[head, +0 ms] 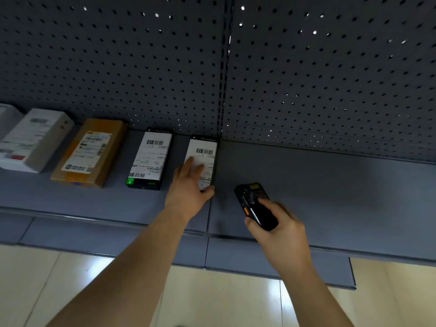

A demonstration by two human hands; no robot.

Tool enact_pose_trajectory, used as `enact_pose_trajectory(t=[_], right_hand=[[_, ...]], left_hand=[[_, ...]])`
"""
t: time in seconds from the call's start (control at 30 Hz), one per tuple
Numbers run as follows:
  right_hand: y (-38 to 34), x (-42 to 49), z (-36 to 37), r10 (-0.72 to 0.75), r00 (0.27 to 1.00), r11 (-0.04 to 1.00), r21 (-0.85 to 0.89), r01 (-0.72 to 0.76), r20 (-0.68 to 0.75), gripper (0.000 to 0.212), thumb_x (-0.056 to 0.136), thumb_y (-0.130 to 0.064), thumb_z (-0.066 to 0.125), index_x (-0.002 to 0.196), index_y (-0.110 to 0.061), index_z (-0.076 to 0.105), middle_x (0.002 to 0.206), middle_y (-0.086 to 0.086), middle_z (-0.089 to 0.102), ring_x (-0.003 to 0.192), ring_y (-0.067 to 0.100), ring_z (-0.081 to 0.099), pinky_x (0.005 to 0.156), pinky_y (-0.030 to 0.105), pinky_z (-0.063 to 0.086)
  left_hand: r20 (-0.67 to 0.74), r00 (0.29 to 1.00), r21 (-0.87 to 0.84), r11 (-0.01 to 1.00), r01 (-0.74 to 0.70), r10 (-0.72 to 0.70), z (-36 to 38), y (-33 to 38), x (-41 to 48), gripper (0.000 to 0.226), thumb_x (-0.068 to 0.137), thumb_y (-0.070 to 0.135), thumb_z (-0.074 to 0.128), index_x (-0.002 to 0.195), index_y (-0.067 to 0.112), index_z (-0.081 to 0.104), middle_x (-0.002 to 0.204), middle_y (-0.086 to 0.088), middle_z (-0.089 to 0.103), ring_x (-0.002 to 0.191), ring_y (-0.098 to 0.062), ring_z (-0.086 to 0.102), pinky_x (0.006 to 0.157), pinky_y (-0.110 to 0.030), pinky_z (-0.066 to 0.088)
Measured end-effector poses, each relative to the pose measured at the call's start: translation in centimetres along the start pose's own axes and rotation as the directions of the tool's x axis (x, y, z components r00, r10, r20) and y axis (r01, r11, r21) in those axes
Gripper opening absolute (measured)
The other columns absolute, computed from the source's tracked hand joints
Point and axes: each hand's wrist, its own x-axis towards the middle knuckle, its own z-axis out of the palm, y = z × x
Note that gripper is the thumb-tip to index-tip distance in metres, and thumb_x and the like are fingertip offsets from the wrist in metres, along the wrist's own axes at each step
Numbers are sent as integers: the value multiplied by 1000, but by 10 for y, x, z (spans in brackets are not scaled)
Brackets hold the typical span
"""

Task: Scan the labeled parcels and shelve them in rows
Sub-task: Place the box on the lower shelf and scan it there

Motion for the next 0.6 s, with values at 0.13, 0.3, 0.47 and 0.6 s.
enact_pose_trajectory(t=[0.13,0.3,0.47,0.6], right_hand=[[-6,-2,-2,5,1000,1000,-26,-6,-15,50,73,-39,79,121,-31,67,112,-14,64,101,10,61,82,35,56],[-22,-14,-13,-8,1000,999,-43,8,-4,50,74,-40,79,121,-31,67,113,-15,63,98,6,60,81,27,54],[-81,-45,-38,-85,996,995,-53,86,18,50,71,-40,81,118,-30,69,110,-13,62,96,12,63,80,32,55],[-163,-79,-51,-195,976,980,-30,199,96,54,69,-49,74,120,-31,68,113,-9,62,100,15,63,82,35,55]], left_hand=[[6,1000,6,1000,-13,13,-1,1,7,70,90,46,63,150,23,36,164,0,10,146,-28,13,113,-46,34],[-14,997,-43,996,-82,82,-22,1,-10,70,91,56,55,149,21,39,162,-3,17,146,-29,16,116,-43,26],[-104,968,19,974,-228,229,-102,12,-83,69,91,65,38,143,21,48,155,-1,35,142,-24,29,115,-41,31],[-196,947,25,967,-254,254,-199,17,-157,63,93,62,40,139,21,52,146,2,44,137,-20,36,110,-42,39]])
